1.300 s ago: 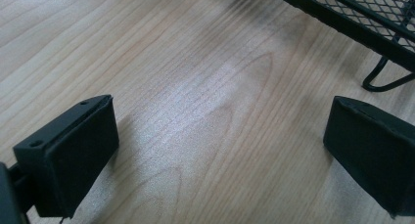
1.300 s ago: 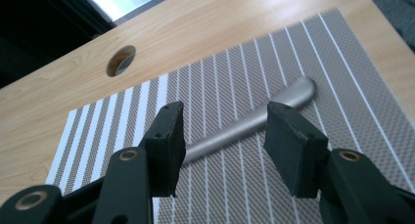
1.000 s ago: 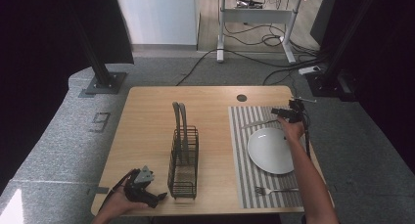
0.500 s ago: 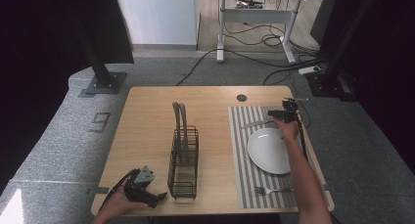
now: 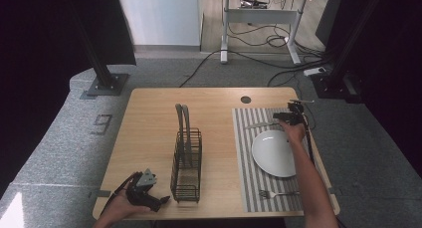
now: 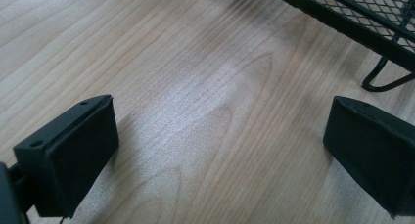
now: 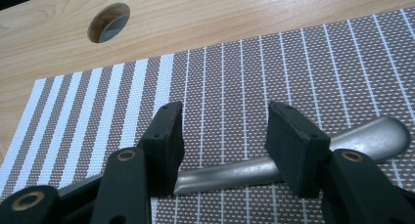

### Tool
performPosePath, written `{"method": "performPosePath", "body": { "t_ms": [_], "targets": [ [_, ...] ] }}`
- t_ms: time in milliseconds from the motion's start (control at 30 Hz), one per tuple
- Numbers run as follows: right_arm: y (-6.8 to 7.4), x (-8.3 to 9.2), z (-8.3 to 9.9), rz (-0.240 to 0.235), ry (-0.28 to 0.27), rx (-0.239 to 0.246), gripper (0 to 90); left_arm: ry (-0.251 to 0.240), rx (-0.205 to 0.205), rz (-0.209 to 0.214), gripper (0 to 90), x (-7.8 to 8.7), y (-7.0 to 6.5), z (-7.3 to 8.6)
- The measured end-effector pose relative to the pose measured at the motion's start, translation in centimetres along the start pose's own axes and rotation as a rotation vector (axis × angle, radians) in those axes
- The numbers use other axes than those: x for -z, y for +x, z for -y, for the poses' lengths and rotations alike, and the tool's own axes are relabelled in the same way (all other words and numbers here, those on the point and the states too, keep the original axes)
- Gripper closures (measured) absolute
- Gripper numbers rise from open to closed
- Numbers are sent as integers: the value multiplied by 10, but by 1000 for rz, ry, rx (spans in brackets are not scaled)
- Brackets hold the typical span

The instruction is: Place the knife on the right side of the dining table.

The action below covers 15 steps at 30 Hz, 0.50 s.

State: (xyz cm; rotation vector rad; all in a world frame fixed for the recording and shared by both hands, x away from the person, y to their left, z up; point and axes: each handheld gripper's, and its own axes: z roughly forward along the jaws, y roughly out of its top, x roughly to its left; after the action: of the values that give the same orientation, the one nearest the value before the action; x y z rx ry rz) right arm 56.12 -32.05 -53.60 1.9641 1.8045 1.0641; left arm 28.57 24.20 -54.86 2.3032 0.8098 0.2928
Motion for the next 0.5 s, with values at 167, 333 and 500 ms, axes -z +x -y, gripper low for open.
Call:
{"method": "performPosePath", "body": {
  "t_ms": [167, 333, 500],
  "targets": [
    [0, 0, 0, -5, 0, 1, 474, 0, -1, 0, 0, 0, 0, 0],
    [1, 1, 1, -3, 1, 1, 468, 0, -1, 1, 0, 0, 0, 0],
    [1, 1, 1, -7, 0, -4, 461, 0, -2, 2, 0, 0, 0, 0]
  ]
}}
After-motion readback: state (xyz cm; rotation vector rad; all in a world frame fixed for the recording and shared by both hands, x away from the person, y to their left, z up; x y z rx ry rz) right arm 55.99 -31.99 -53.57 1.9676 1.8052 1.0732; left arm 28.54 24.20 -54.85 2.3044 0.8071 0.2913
